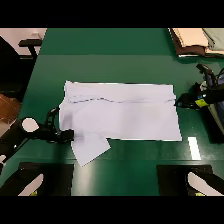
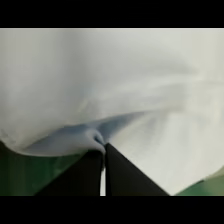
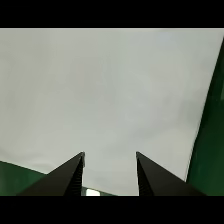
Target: Fold the shirts.
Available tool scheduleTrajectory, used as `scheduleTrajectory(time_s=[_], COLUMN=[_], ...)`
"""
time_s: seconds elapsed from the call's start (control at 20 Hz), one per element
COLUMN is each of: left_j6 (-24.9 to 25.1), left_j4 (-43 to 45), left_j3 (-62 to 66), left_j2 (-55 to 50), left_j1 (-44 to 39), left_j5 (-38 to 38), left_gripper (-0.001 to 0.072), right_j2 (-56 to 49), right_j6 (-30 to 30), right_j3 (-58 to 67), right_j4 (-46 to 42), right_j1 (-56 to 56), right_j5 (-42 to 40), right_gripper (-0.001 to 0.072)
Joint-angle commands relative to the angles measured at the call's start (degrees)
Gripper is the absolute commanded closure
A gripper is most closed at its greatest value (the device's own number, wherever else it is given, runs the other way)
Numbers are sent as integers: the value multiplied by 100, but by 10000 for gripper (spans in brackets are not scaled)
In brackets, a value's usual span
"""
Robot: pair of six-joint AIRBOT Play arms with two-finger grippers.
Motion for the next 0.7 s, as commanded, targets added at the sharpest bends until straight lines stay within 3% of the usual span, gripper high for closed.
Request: scheduleTrajectory(time_s=[0.0, 0.15, 0.2, 0.25, 0.4, 0.55, 0.65], left_j6=[37, 153, 192, 203, 251, 291, 291], left_j4=[-44, -33, -31, -33, -33, -13, -9], left_j3=[291, 752, 890, 990, 1062, 1062, 1062], left_j2=[22, 22, 22, 22, 22, 22, 22], left_j1=[-15, -15, -17, -15, -15, -15, -15], left_j5=[-212, -249, -247, -227, -175, -116, -70], left_gripper=[684, 684, 684, 684, 683, 683, 683], right_j2=[2, 2, 0, 0, 0, 0, -2], right_j6=[-52, -205, -205, -208, -306, -496, -520], right_j3=[-560, -1399, -1672, -1899, -2553, -2927, -2997], right_j4=[-44, -37, -33, -11, 33, 487, 798], right_j1=[-660, -1823, -2203, -2509, -2983, -2824, -2531], right_j5=[474, 481, 433, 350, 90, -293, -546], right_gripper=[329, 317, 218, 179, 192, 277, 283])
